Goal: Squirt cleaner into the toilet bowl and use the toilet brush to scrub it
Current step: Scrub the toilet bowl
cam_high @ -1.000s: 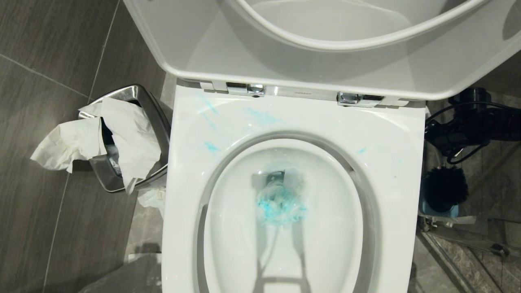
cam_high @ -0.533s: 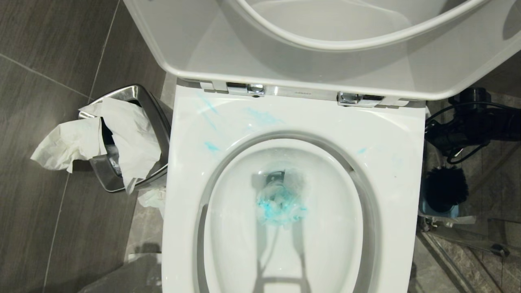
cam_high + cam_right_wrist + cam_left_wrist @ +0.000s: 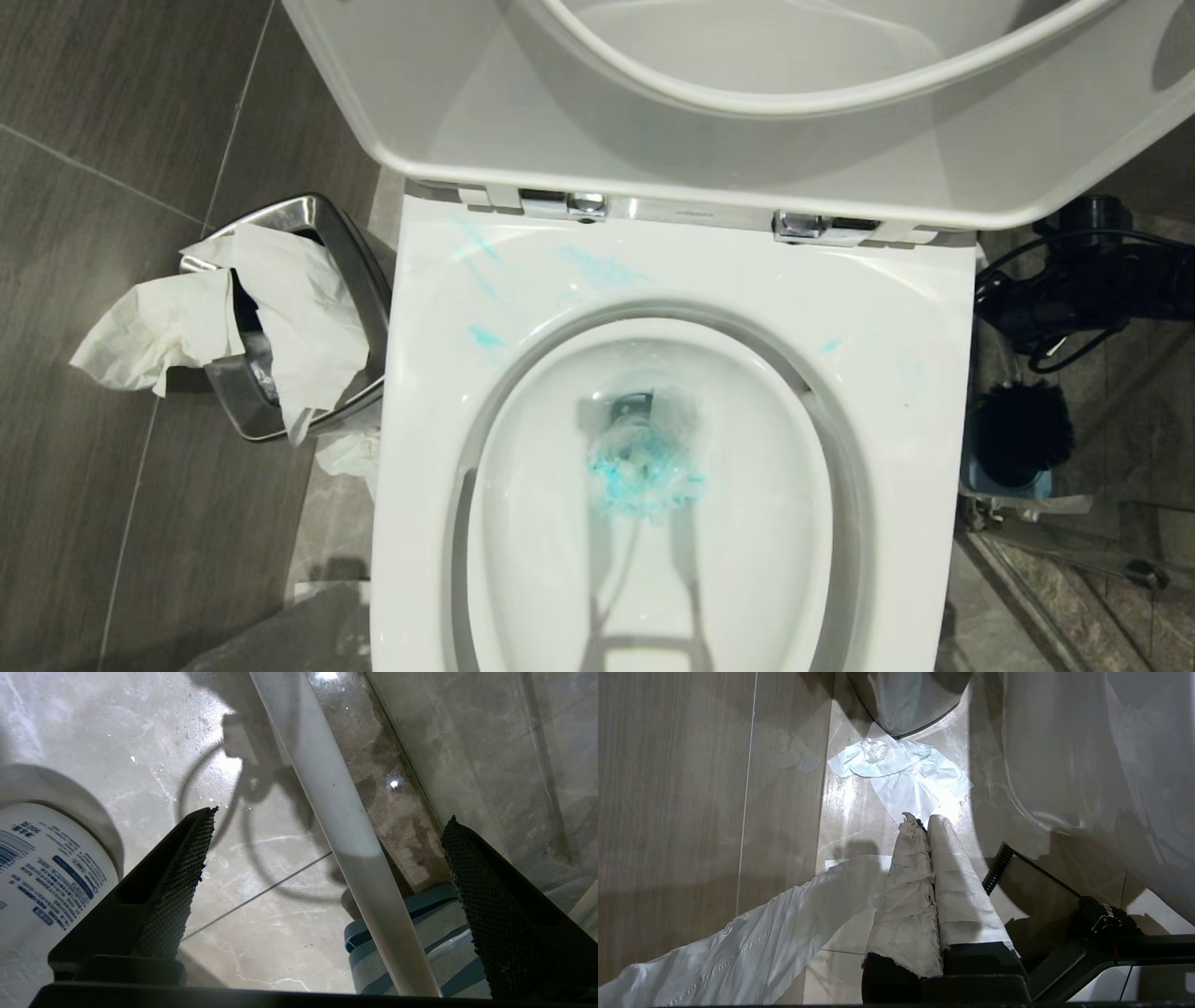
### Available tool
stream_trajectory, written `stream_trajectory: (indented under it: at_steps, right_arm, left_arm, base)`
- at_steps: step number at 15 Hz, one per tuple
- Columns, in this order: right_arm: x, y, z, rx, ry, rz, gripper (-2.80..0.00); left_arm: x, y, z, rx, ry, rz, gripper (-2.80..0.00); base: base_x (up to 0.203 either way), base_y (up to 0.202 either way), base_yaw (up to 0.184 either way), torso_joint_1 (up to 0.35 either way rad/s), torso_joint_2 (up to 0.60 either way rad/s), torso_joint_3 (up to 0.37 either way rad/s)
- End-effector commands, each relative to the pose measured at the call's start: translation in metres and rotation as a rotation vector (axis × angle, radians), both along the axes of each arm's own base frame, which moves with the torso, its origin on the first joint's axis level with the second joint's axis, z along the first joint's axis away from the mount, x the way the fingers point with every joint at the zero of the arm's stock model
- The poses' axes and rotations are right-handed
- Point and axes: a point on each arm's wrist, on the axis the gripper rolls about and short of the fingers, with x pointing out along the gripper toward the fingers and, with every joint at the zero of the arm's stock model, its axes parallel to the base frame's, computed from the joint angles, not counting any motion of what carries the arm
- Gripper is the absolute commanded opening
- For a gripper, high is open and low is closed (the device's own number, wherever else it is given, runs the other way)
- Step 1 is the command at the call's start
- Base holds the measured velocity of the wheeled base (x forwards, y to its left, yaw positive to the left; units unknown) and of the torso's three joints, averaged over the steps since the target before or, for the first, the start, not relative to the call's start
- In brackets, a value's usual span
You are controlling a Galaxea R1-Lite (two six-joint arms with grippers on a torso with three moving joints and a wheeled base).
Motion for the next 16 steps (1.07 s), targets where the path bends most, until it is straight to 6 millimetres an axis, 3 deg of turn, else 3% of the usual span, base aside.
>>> stream_trajectory:
  at_steps: [1,16]
  right_arm:
    - [-0.0003,0.0015,0.0019,0.002,-0.005,0.001,0.0]
    - [0.003,0.0016,-0.0038,0.01,-0.003,0.011,0.0]
  left_arm:
    - [0.0,0.0,0.0,0.0,0.0,0.0,-2.8]
    - [0.0,0.0,0.0,0.0,0.0,0.0,-2.8]
  base:
    - [0.0,0.0,0.0,0.0,0.0,0.0]
    - [0.0,0.0,0.0,0.0,0.0,0.0]
